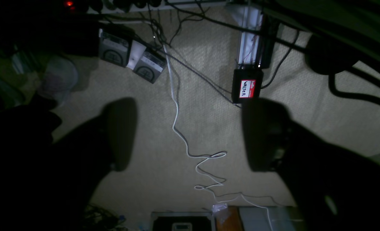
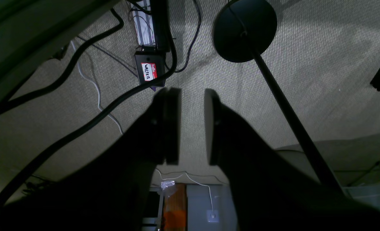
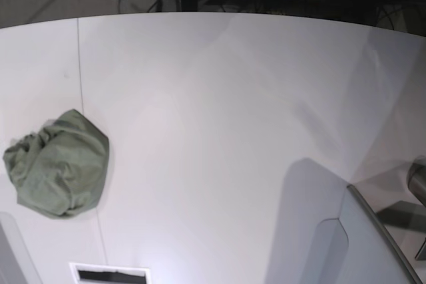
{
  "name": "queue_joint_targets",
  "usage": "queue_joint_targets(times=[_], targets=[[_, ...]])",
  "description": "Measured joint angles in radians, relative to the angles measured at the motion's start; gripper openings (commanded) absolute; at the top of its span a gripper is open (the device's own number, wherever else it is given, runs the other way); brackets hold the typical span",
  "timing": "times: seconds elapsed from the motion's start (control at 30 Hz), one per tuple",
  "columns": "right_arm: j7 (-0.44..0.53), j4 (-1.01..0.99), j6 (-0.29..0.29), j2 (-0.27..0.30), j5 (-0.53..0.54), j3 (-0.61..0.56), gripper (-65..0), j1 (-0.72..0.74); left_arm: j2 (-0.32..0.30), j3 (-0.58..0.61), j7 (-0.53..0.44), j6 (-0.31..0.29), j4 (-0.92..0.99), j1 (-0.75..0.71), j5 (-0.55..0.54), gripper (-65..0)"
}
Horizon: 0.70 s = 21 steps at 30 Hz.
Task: Layout the t-shirt on the table in an organized manner, then fold the t-shirt properly
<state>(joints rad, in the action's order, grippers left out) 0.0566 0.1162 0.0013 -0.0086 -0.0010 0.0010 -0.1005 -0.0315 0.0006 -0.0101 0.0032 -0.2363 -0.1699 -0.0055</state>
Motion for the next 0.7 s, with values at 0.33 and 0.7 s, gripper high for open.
queue_joint_targets(times=[0.33, 0.7], targets=[[0.0, 0.0, 0.0, 0.0, 0.0, -0.001, -52.2, 0.0, 0.0, 0.0, 0.0, 0.0, 0.0, 0.0, -0.002, -33.7], [-0.006, 0.001, 0.0, 0.0, 0.0, -0.001, -63.0, -0.016, 0.0, 0.0, 0.0, 0.0, 0.0, 0.0, 0.0, -65.0]])
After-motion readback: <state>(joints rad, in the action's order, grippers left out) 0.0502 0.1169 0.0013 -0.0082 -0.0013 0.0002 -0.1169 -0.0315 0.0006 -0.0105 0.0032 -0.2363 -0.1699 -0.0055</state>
